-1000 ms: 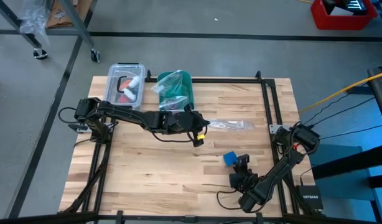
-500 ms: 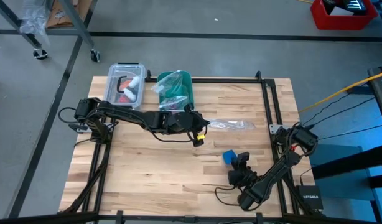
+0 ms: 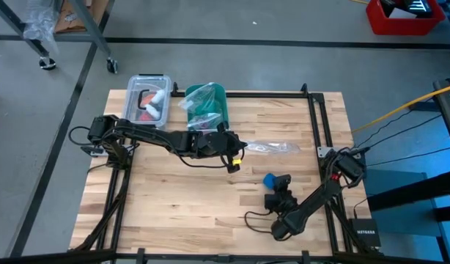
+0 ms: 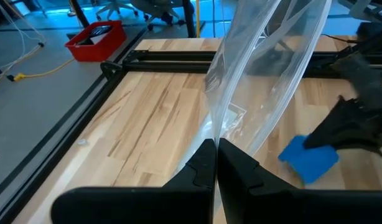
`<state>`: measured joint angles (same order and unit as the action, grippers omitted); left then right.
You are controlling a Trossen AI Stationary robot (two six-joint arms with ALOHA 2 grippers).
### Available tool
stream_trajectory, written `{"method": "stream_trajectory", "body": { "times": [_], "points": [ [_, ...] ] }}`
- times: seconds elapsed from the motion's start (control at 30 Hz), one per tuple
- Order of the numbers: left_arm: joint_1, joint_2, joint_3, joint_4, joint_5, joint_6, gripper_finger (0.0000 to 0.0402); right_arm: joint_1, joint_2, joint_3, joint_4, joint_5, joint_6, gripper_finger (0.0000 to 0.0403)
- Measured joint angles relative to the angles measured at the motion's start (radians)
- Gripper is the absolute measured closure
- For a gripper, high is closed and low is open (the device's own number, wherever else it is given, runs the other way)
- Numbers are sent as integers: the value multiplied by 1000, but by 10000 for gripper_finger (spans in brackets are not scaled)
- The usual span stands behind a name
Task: Roll bandage
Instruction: Put the blue bandage into the transparent zip bag
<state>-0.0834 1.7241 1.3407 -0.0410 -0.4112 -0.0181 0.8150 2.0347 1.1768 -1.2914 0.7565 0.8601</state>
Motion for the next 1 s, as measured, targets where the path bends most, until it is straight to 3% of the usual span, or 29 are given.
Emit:
{"method": "stream_trajectory", "body": {
  "times": [0.23,0.47,0.73,0.87,1.0],
  "points": [
    [24,0,0,0,-28,26,401,-8,0,125,-160,7,4,374],
    [46,0,0,-3,-29,22,401,-38,-2,234,-272,78,6,386],
    [17,1,0,-150,-30,-55,401,-74,-129,268,-275,173,122,386],
    [-23,1,0,-266,-113,-131,401,-76,-230,268,-260,239,258,386],
    [-67,1,0,-298,-165,-179,401,-76,-315,268,-134,313,257,384]
  ]
}}
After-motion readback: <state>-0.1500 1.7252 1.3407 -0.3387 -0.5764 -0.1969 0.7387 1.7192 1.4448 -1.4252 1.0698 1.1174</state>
